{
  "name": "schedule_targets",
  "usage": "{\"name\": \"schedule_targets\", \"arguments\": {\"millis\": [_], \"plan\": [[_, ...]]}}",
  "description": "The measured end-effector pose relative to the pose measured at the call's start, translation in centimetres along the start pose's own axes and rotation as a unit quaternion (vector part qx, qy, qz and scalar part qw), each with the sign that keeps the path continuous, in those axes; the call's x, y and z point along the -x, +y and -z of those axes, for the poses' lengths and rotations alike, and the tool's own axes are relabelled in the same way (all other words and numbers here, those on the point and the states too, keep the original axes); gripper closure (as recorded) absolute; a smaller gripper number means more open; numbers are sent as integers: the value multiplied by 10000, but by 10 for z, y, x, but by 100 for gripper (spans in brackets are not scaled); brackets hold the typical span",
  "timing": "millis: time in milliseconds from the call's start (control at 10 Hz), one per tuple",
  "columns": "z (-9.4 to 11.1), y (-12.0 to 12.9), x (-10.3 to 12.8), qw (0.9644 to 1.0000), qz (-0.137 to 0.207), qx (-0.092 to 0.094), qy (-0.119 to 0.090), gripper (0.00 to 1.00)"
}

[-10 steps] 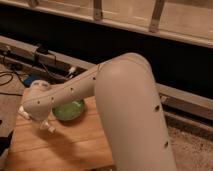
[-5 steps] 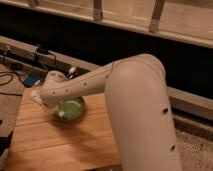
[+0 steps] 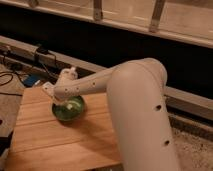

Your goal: Place the bottle in the ceramic bowl

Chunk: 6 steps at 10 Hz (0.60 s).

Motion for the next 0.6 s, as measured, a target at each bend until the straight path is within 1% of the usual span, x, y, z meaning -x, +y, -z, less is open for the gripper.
{"name": "schedule_targets", "arguments": {"millis": [100,200,400,600], "plan": [[-5,-4,-9,9999,-136,48,-2,96],[-5,-8,-13,9998,-182,50,1,96],[-6,-4,-10,9998,-162,77,-9,96],[-5,-7,-12,9998,-172,63,-5,96]]}}
